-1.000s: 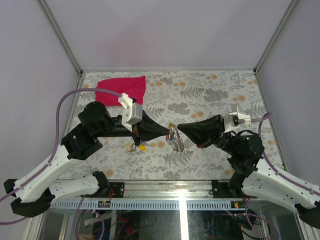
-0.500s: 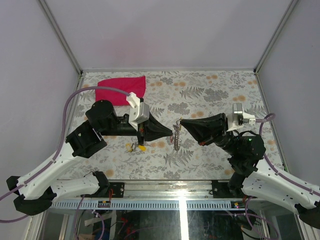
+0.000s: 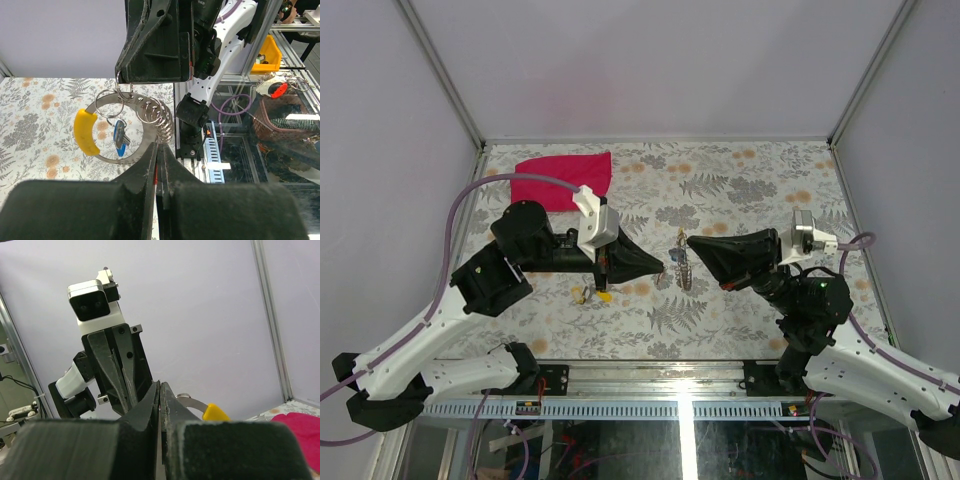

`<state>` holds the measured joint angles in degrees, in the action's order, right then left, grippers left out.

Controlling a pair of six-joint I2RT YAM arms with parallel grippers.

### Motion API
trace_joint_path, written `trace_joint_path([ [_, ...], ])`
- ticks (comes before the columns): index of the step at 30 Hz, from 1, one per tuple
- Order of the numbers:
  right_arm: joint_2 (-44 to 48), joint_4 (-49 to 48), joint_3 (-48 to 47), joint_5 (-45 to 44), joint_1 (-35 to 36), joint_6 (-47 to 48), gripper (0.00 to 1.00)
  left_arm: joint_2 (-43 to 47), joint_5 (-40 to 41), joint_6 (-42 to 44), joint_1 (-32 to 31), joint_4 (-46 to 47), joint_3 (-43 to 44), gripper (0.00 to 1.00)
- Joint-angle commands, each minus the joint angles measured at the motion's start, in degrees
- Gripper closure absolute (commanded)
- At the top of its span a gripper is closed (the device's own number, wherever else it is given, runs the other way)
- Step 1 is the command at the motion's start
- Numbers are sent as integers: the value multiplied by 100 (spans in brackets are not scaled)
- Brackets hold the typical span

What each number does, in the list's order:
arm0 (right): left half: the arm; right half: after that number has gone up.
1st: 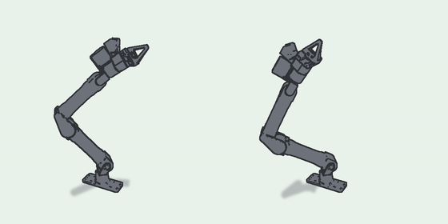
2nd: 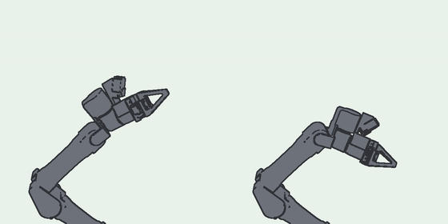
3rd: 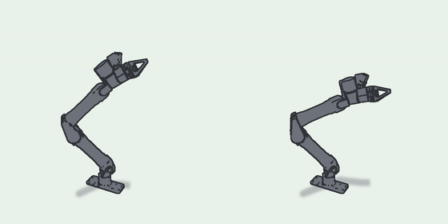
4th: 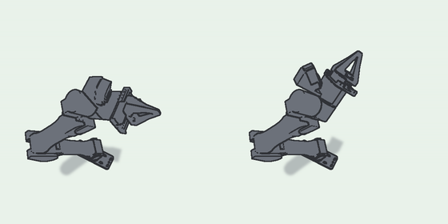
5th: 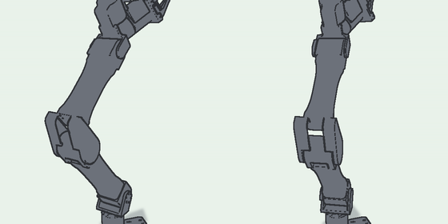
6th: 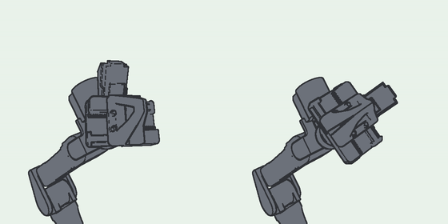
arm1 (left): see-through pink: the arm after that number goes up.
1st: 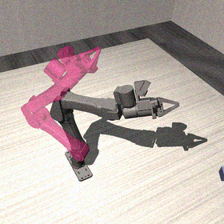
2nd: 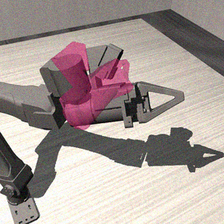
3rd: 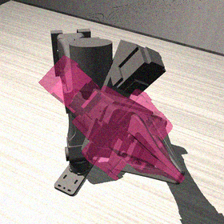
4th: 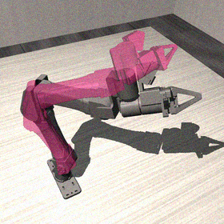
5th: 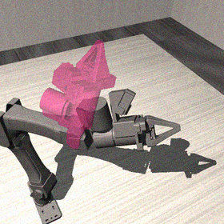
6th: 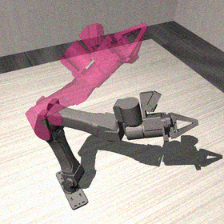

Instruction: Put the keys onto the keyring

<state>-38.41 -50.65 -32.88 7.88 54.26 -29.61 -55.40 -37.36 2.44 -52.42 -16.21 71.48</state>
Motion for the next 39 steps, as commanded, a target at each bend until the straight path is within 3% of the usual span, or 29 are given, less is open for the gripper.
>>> trace_joint_path([
  [1, 67, -556, -30, -120, -11, -20, 100, 81, 104, 50, -23, 125, 107, 100],
  [9, 81, 705, -469, 916, -7, 561, 100, 294, 468, -113, -23, 544, 17, 100],
  [16, -71, 684, -561, 1598, -12, 425, 100, 420, 603, -164, -27, 769, -69, 100],
  [23, -318, 96, -501, 1462, -12, 147, 100, 357, 397, -186, -25, 781, -63, 100],
  [39, -389, -261, -440, 1323, -11, 25, 100, 268, 109, -176, -24, 759, -96, 100],
])
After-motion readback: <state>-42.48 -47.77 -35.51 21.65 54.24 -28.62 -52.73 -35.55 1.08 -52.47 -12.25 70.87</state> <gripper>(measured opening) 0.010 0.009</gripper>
